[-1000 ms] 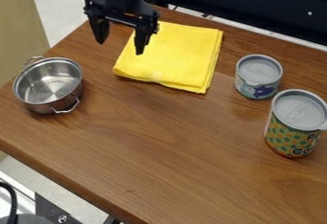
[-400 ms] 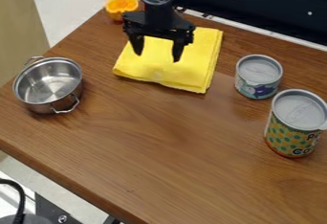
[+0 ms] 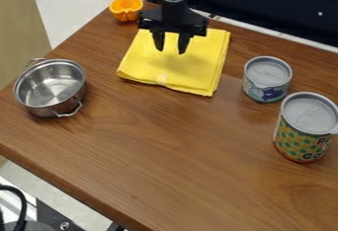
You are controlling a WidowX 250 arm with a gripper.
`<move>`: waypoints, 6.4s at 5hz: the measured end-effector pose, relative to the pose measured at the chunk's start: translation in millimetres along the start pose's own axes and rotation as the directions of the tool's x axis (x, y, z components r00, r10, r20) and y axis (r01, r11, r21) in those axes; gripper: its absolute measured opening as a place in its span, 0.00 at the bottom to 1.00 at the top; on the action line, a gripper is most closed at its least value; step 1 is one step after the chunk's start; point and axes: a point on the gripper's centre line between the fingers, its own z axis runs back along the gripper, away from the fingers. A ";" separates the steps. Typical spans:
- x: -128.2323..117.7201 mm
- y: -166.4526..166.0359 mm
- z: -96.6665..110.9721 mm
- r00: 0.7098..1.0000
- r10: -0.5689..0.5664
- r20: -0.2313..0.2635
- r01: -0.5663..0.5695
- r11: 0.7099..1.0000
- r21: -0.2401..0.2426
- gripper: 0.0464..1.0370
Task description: Move the yellow cloth to the bottom centre of the table
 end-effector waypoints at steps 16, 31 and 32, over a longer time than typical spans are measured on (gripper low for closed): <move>-146.4 -17.1 10.6 0.999 -0.001 -0.045 -0.004 0.995 -0.105 0.01; -143.3 -13.9 68.7 0.985 -0.043 -0.164 0.017 0.987 -0.157 0.01; -122.4 -13.1 45.9 0.994 0.005 -0.108 -0.016 0.995 -0.100 0.01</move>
